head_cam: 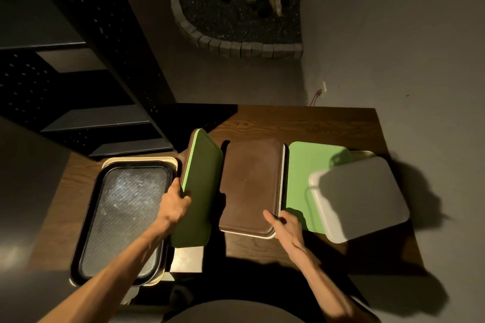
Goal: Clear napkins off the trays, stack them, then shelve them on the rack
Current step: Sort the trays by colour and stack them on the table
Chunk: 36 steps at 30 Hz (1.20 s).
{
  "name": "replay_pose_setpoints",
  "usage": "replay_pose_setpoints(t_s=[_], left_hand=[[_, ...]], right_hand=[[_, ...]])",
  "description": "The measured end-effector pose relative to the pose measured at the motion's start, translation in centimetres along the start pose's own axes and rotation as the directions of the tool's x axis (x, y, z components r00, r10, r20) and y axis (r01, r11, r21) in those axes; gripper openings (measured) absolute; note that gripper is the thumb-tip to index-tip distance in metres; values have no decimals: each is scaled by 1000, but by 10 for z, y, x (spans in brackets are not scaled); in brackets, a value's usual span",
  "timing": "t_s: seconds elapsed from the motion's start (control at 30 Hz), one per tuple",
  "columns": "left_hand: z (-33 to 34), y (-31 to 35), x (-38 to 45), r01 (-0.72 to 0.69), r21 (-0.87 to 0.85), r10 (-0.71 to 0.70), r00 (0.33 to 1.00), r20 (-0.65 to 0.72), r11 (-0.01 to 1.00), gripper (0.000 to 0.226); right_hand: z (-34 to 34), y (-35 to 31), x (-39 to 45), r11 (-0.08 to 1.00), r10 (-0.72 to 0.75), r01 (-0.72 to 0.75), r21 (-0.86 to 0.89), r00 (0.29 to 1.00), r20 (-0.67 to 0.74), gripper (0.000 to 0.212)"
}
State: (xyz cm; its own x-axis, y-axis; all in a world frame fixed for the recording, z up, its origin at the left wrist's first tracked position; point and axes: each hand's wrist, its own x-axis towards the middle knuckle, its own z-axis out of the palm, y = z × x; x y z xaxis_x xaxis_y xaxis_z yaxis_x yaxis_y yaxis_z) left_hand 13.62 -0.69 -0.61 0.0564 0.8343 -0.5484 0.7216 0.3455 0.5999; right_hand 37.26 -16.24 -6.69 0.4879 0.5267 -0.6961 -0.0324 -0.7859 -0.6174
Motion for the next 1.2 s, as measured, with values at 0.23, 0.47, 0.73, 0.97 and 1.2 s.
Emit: replay_pose_setpoints(t_s=[0.23,0.47,0.73,0.97,1.2], left_hand=[[7,3,-2,18,-141,-18,1000,1,990,40],[8,-2,-5,91,-384,-24,984,174,919,91],[13,-7,-12,94,-495,-1,983,185,864,66],[3,-24,-12,21,-192,-32,998,-54,981,57],[-5,-57,-15,81,-444,-84,996,14,893,38]], right_hand=[[24,-46,-25,963,-252,269,-34,934,253,39],[78,-84,-55,902,-356,416,-117,868,346,37],[104,-76,-81,696,-337,596,-401,764,550,40],[99,-62,-69,898,-126,354,-260,775,620,63],[83,-58,-32,922,-151,242,-303,943,296,55]])
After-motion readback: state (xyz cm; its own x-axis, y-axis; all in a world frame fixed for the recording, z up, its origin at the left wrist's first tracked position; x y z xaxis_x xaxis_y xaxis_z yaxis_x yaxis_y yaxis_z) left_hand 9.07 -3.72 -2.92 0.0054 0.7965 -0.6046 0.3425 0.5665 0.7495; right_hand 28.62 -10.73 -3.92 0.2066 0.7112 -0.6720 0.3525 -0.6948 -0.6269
